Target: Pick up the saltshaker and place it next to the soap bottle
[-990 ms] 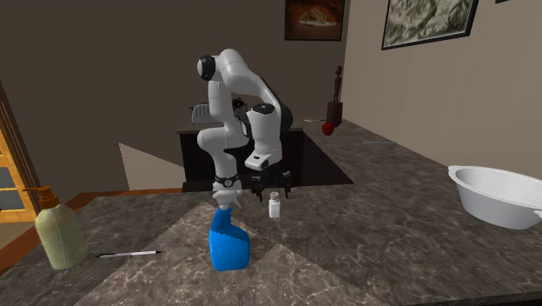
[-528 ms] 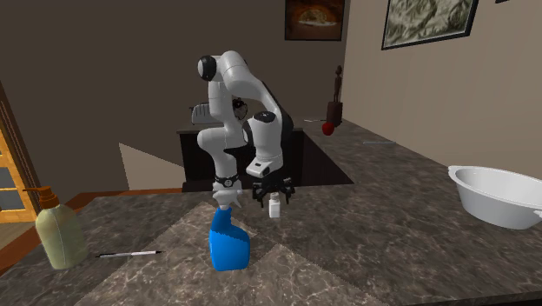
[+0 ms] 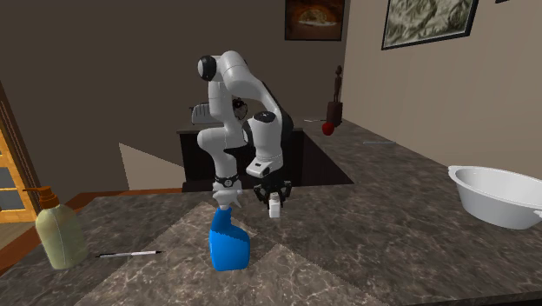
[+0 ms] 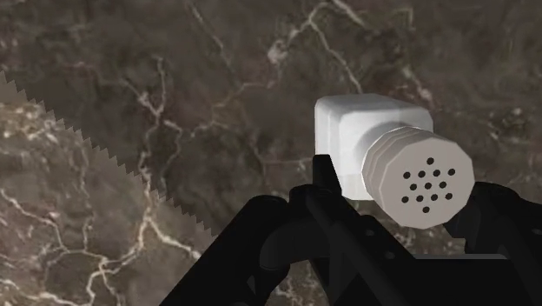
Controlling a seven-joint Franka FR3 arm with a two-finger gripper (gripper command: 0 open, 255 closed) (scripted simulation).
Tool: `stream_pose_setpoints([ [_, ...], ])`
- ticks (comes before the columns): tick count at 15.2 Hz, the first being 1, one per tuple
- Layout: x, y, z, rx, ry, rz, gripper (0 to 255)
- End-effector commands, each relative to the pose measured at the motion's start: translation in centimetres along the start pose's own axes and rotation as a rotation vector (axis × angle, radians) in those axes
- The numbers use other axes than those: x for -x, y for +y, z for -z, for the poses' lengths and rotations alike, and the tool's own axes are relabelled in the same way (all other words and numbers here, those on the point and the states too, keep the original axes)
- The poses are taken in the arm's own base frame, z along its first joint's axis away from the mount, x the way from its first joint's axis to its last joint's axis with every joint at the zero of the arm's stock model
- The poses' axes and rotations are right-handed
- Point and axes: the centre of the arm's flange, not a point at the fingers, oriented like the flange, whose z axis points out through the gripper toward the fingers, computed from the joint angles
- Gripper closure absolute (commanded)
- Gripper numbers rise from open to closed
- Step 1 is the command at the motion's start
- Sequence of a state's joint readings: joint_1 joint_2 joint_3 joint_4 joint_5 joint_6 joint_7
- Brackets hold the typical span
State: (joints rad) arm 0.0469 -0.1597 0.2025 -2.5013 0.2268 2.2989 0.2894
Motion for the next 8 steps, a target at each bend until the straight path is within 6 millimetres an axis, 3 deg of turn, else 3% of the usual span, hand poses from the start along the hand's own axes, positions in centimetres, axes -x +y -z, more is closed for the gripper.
stream_pose_setpoints([
  [1,0.0,0.0,0.0,0.000,-0.001,0.000,255],
  [6,0.0,0.0,0.0,0.000,-0.001,0.000,255],
  [8,0.1,-0.1,1.0,0.000,-0.001,0.000,255],
])
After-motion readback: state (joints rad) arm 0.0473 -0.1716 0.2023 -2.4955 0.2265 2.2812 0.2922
